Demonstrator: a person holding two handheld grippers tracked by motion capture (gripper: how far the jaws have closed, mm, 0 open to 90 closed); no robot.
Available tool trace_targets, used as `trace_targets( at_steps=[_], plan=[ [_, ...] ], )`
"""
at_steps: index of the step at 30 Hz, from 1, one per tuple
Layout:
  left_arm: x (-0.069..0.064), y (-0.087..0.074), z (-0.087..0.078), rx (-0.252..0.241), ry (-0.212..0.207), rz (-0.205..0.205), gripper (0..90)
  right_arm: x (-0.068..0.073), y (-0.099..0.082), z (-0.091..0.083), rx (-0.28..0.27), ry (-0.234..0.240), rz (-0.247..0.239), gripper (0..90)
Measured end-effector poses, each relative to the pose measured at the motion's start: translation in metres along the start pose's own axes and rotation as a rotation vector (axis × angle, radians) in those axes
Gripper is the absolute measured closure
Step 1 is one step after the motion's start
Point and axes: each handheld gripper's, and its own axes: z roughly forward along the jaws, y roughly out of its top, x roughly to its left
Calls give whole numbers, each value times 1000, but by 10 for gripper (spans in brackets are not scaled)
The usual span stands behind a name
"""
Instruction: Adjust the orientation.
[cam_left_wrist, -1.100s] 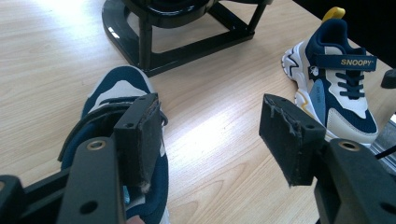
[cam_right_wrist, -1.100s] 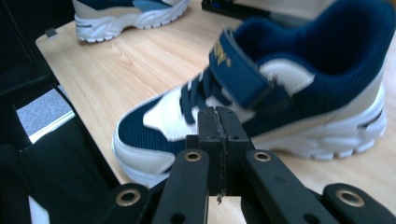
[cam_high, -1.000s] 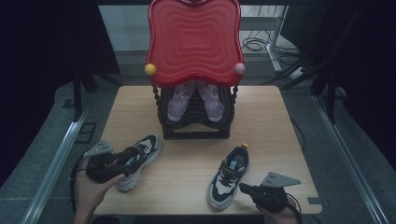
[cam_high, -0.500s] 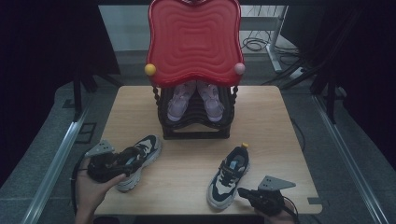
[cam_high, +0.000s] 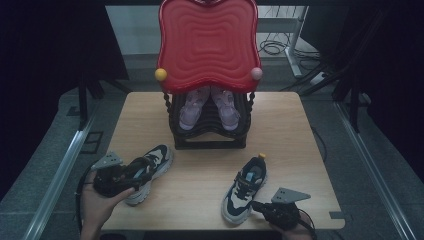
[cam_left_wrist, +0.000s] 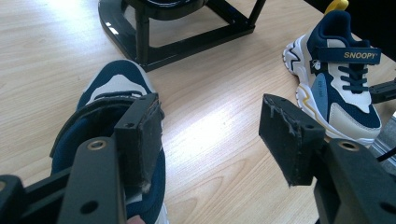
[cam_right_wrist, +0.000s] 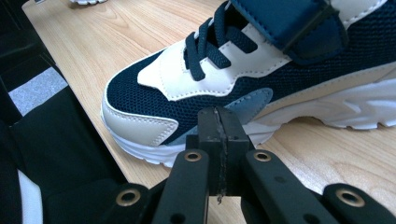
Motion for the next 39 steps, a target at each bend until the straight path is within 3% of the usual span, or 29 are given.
trace_targets(
  at_steps=[39],
  plan=[
    [1, -1, -1, 7, 1, -6, 388, 21, 8, 24, 22, 45, -53, 900]
  ],
)
